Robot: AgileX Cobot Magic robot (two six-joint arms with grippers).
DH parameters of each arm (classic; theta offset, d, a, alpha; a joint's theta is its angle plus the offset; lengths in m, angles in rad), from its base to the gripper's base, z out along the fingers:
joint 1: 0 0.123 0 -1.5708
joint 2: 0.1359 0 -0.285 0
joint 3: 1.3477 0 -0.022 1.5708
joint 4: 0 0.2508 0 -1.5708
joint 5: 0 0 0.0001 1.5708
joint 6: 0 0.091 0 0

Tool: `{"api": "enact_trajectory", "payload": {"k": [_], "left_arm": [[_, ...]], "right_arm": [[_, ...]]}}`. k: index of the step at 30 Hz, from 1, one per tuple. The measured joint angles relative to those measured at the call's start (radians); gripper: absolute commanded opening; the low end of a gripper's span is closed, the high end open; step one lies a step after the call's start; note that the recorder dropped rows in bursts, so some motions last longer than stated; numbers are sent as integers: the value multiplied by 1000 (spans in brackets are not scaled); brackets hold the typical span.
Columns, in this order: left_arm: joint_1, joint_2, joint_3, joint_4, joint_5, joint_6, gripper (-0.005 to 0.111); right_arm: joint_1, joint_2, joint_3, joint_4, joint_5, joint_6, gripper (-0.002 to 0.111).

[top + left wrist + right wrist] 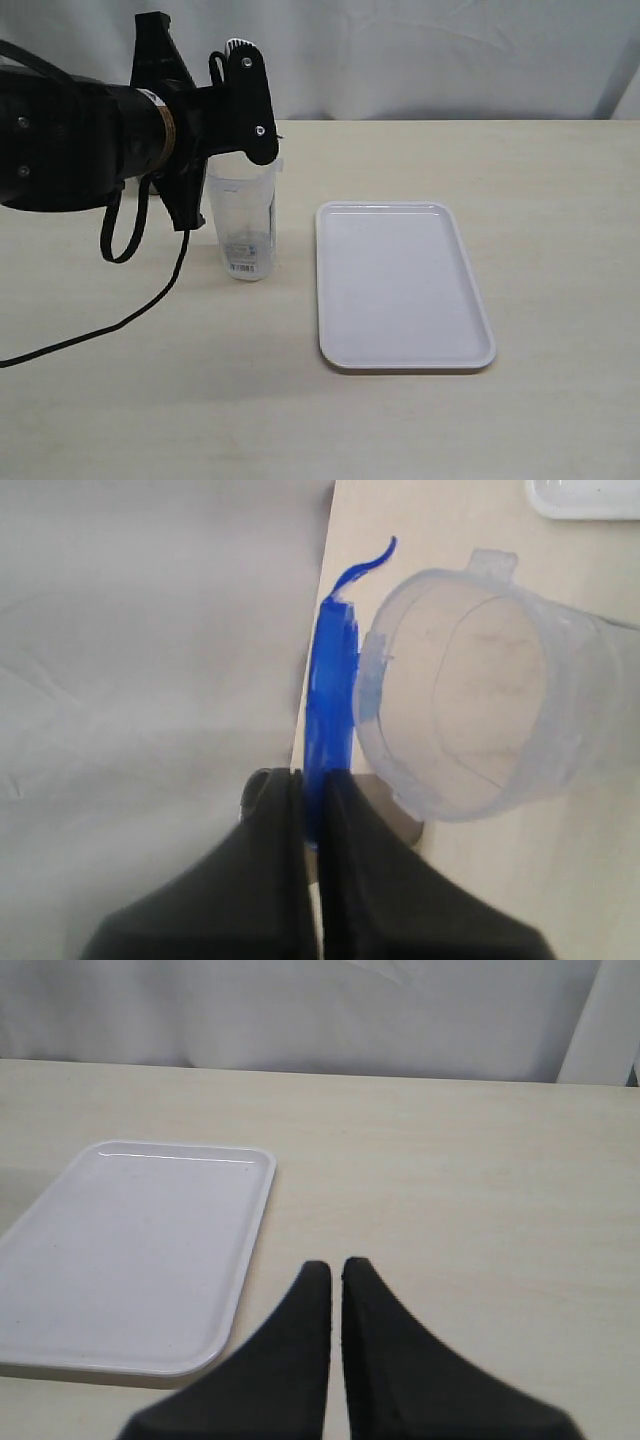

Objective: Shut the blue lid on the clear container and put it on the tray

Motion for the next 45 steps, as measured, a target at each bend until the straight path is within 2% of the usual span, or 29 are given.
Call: {"api": "enact_trajectory", "payload": {"k": [11,18,33,45], "left_arm": [[0,0,3,-48,-53,-6,0],[-24,0,4,-68,-55,-6,0],[-27,0,59,-80,-49,15,0],[-27,0,59,-159,-52,144,0]], "right_arm": [[0,0,0,0,0,0,5],[0,0,0,0,0,0,5],[0,0,0,0,0,0,5],[0,0,0,0,0,0,5]]}}
